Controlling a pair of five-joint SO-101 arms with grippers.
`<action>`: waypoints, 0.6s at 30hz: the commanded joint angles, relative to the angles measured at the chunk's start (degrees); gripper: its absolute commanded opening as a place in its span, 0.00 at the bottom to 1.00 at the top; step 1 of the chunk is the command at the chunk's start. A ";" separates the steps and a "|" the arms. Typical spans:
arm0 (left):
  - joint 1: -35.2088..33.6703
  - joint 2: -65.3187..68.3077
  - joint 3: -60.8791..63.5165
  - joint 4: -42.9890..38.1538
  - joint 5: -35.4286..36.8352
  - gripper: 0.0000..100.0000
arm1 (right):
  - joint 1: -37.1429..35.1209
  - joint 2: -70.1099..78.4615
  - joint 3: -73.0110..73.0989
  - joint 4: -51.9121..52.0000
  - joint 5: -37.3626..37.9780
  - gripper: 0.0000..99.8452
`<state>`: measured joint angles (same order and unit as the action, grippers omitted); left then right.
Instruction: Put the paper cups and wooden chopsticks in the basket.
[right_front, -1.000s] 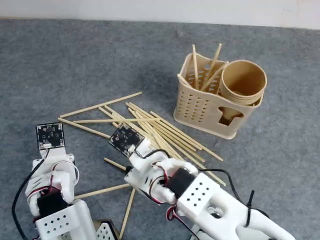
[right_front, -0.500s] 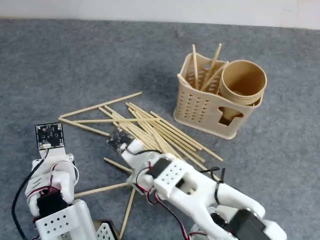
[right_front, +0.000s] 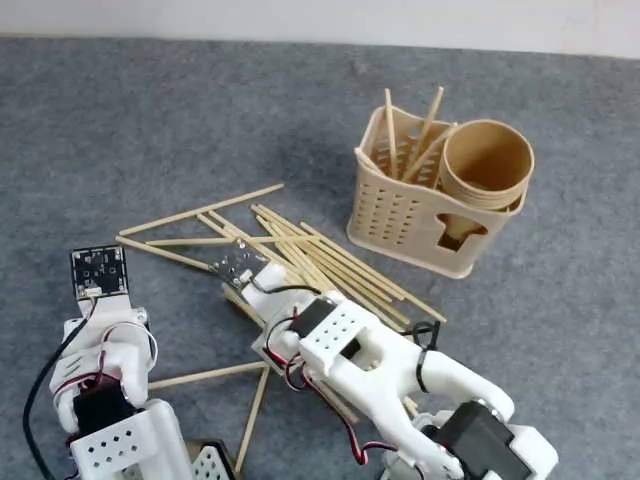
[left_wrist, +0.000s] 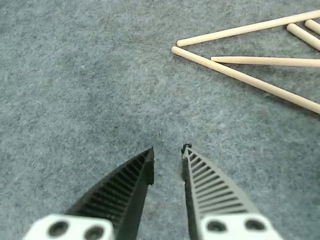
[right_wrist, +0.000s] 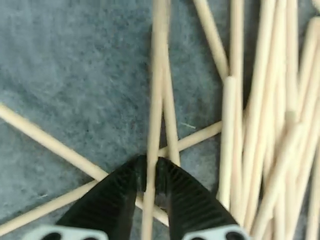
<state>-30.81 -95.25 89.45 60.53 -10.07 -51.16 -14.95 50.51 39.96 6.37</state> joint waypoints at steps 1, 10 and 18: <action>-0.22 -0.48 -0.31 -0.88 0.44 0.11 | 1.98 -8.66 -2.59 3.74 0.44 0.00; -0.13 -0.48 -0.31 -0.88 0.44 0.11 | 8.48 -25.45 0.04 6.11 -3.69 0.00; -0.04 -0.48 -0.31 -0.88 0.44 0.11 | 14.02 -34.07 0.31 4.18 -14.68 0.01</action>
<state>-30.81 -95.25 89.45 60.53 -10.07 -39.65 -45.36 51.12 45.85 -5.05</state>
